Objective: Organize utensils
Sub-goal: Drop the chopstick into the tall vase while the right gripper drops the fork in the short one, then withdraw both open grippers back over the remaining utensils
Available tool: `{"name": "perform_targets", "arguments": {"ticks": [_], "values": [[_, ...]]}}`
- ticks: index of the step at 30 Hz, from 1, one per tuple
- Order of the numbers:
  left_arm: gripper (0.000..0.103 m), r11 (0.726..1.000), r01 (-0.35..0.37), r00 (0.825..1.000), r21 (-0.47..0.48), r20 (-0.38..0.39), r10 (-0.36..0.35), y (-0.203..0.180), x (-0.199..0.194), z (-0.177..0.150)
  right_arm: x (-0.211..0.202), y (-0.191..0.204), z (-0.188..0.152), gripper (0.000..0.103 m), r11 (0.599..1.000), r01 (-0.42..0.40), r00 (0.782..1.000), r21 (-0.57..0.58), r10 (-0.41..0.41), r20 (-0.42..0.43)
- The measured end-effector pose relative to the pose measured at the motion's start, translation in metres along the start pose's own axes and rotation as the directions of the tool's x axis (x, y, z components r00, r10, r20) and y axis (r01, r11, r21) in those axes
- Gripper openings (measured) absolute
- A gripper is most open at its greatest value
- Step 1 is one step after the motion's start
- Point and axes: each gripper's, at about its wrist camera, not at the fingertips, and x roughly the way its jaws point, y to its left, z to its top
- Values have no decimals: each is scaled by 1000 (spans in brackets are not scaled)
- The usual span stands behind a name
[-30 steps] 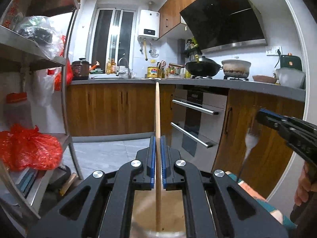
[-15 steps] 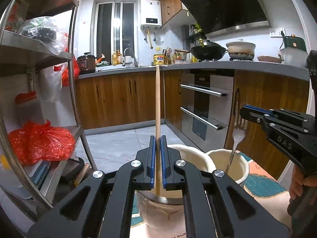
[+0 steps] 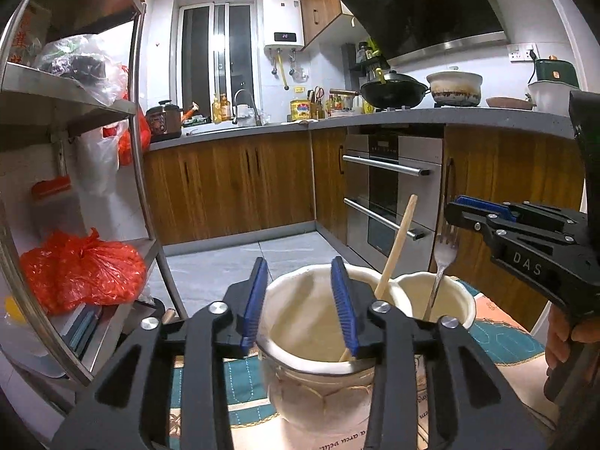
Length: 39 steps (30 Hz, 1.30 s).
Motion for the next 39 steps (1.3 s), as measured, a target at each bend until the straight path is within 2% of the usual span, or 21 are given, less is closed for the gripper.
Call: {"name": "perform_targets", "arguments": {"ticks": [1,2,3,5,7,10,13,21,31,39], "values": [[51,1000,-5,1000,0,6,5,0,-2,0,-3,-3,1,31,1000,-9,1000,13,8,11],[56,1000,-8,1000,-3,13,8,0,-4,0,-6,-6,2,36,999,-17,1000,28,17,19],[61,1000,-10,1000,-8,19,10,1,-6,1,-8,-9,3,45,999,-27,999,44,26,26],[64,1000,-4,1000,-16,20,4,2,-9,2,-13,-13,6,54,997,-41,999,62,38,38],[76,1000,-5,1000,-21,23,5,2,-12,4,-21,-18,9,74,996,-49,997,80,45,58],[91,999,-19,999,-27,26,19,3,-19,9,-34,-25,13,96,992,-66,994,109,56,90],[97,999,-18,999,-49,33,20,4,-31,15,-49,-34,17,98,987,-82,992,136,67,110],[97,999,-17,999,-35,41,19,-9,-58,25,-81,-47,19,98,990,-66,992,121,53,114],[97,999,-21,1000,-28,15,21,-15,-75,15,-85,-58,0,98,994,-41,999,98,38,33],[97,1000,9,998,-29,-63,-10,-13,-78,-7,-78,-60,-16,98,998,-27,999,58,28,-25]]}}
